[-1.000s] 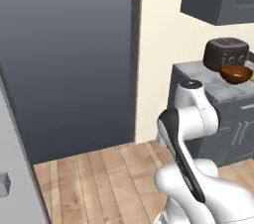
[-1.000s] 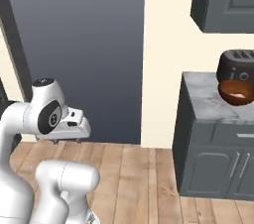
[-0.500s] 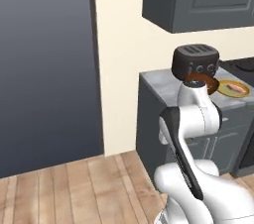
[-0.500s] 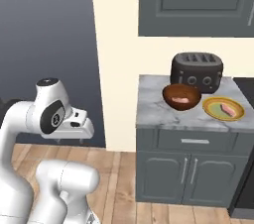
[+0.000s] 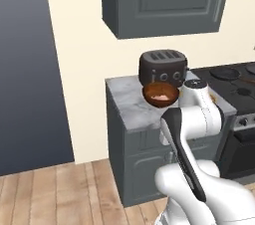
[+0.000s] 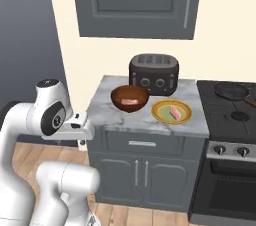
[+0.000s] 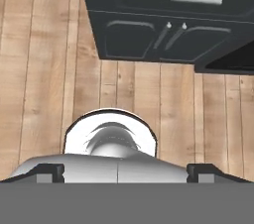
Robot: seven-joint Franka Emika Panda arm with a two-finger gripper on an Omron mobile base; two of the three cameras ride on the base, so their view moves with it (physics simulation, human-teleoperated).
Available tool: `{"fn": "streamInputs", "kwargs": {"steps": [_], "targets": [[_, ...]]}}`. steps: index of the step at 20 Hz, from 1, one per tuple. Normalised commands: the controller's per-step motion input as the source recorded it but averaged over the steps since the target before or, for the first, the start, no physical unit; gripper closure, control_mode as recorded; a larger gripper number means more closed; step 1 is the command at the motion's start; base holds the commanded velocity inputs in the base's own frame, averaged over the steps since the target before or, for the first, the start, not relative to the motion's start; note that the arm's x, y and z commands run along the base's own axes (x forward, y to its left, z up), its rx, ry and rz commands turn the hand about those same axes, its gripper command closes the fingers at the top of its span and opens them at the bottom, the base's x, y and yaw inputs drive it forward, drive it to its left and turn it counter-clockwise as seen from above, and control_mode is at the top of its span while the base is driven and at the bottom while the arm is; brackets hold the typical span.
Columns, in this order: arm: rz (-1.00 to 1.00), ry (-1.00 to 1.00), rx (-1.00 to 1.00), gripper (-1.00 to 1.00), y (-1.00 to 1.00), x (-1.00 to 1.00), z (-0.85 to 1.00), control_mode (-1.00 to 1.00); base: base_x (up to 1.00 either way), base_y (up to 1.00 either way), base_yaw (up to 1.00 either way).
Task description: Place one of the steaks on the plate and the other in the bowl. Then place the bowl in the fridge.
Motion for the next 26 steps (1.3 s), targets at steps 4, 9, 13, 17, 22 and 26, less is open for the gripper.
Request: {"fn": "streamInputs", "kwargs": {"steps": [4,9,13,17,22,26], "targets": [[0.00,0.00,0.00,-1.00,0.00,0.00,0.00,1.00,0.41,-0.97,0.11],[0.00,0.00,0.00,-1.00,0.00,0.00,0.00,1.00,0.33,-0.54,0.01],[0.00,0.00,0.00,-1.00,0.00,0.00,0.00,1.00,0.69,-0.06,0.00],[0.00,0.00,0.00,-1.00,0.00,0.00,0.00,1.00,0.66,0.28,0.00],[0.00,0.00,0.00,-1.00,0.00,0.00,0.00,1.00,0.37,0.78,-0.01],[0.00,-0.06,0.00,-1.00,-0.03,0.37,-0.04,-1.00,0.06,0.04,-0.01]]}}
